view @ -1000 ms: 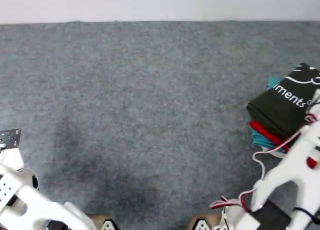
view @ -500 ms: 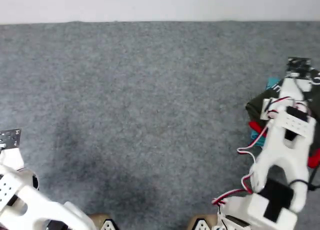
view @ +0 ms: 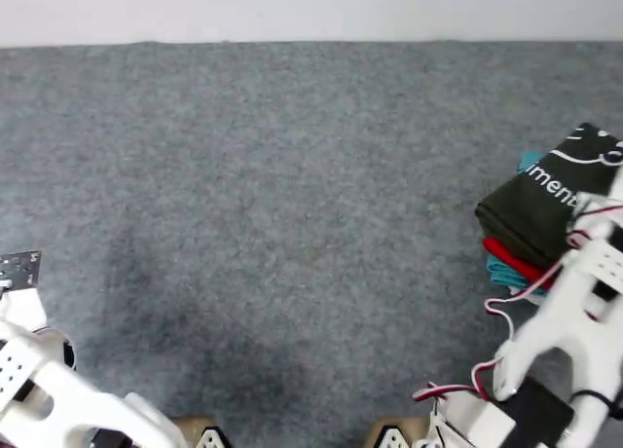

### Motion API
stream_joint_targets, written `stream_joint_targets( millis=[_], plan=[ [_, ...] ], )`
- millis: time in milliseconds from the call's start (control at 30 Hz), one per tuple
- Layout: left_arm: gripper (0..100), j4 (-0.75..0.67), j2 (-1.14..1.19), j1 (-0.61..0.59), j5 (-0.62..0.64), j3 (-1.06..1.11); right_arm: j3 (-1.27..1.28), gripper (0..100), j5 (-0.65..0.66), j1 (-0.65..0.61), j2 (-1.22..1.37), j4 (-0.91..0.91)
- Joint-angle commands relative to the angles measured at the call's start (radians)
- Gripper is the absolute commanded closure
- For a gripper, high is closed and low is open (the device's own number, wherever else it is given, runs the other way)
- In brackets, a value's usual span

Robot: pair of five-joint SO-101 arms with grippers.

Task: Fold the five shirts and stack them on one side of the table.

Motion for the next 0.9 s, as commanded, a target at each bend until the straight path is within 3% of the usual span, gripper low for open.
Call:
stream_joint_targets(
  millis=[0, 200, 400, 633, 867],
  plan=[
    [98, -0.014, -0.029, -0.002, -0.011, -0.005, -0.038, 98.5, 0.043, 0.068, 0.039, -0.102],
    [98, -0.014, -0.029, -0.002, -0.011, -0.005, -0.058, 98.5, 0.063, 0.107, 0.193, -0.194],
    [98, 0.000, -0.031, -0.002, -0.011, -0.022, -0.104, 98.5, 0.061, 0.082, 0.001, -0.065],
    [98, 0.161, -0.057, 0.052, 0.002, -0.150, -0.100, 98.5, 0.061, -0.016, -0.196, 0.173],
    [98, 0.180, -0.302, 0.261, 0.331, -0.174, -0.100, 98.5, 0.060, -0.130, -0.306, 0.432]
  ],
)
